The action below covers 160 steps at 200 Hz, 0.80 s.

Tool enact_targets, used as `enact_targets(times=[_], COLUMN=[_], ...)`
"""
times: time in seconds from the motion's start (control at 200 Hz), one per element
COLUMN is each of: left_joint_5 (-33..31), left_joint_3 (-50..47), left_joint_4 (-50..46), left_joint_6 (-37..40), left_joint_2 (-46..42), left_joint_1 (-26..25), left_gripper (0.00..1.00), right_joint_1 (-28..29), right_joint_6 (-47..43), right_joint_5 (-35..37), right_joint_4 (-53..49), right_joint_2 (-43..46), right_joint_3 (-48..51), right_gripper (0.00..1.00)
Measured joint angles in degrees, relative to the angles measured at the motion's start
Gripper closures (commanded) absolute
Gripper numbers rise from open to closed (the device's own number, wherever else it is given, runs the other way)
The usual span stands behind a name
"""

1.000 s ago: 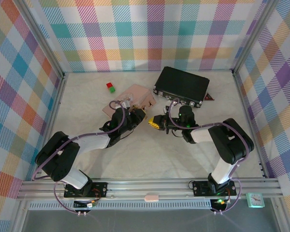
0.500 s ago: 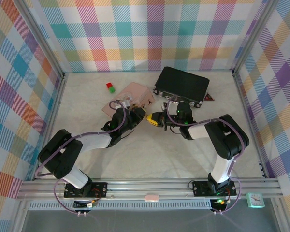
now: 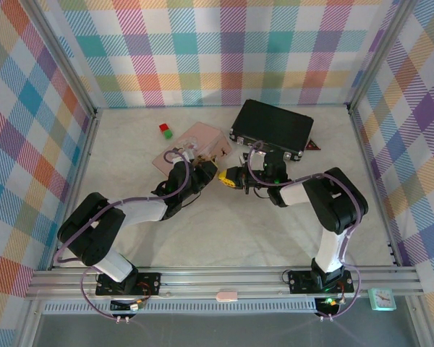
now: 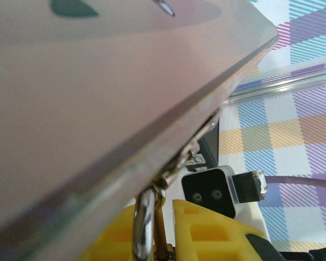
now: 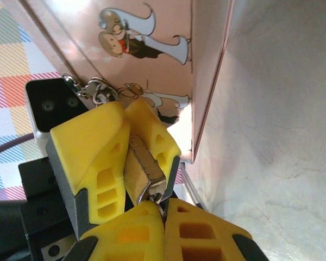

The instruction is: Unlock a padlock with a key

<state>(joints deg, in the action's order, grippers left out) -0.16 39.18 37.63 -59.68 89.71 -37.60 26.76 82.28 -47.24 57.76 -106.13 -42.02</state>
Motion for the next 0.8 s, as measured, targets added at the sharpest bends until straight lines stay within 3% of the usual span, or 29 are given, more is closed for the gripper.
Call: enact_targets(times=[0.245, 0.385, 0.585, 0.8], left_joint_5=[-0.7, -1.3, -2.6, -4.5], left_joint_3=[-0.7, -2.4, -3.8, -3.8], left_joint_4=[5.0, 13.3, 29.1, 32.2], left_joint_6=[2.9, 4.5, 3.8, 3.7], left_joint_2=[0.0, 1.6, 9.5, 11.3], left_joint_1=[0.0, 0.0, 0.1, 0.1], left_gripper=[1.0, 1.0, 1.0, 1.0], right_joint_1=[-0.8, -0.8, -0.8, 0.2], right_joint_6=[20.4, 29.8, 34.7, 36.1], right_joint_5=[-1.3, -0.2, 5.3, 8.5], right_joint_4=[10.4, 13.2, 12.9, 13.1], right_joint_2=[-2.3, -2.2, -1.8, -2.3], right_joint_3=[0.0, 0.0, 0.9, 1.1], right_gripper=[1.0, 1.0, 1.0, 1.0])
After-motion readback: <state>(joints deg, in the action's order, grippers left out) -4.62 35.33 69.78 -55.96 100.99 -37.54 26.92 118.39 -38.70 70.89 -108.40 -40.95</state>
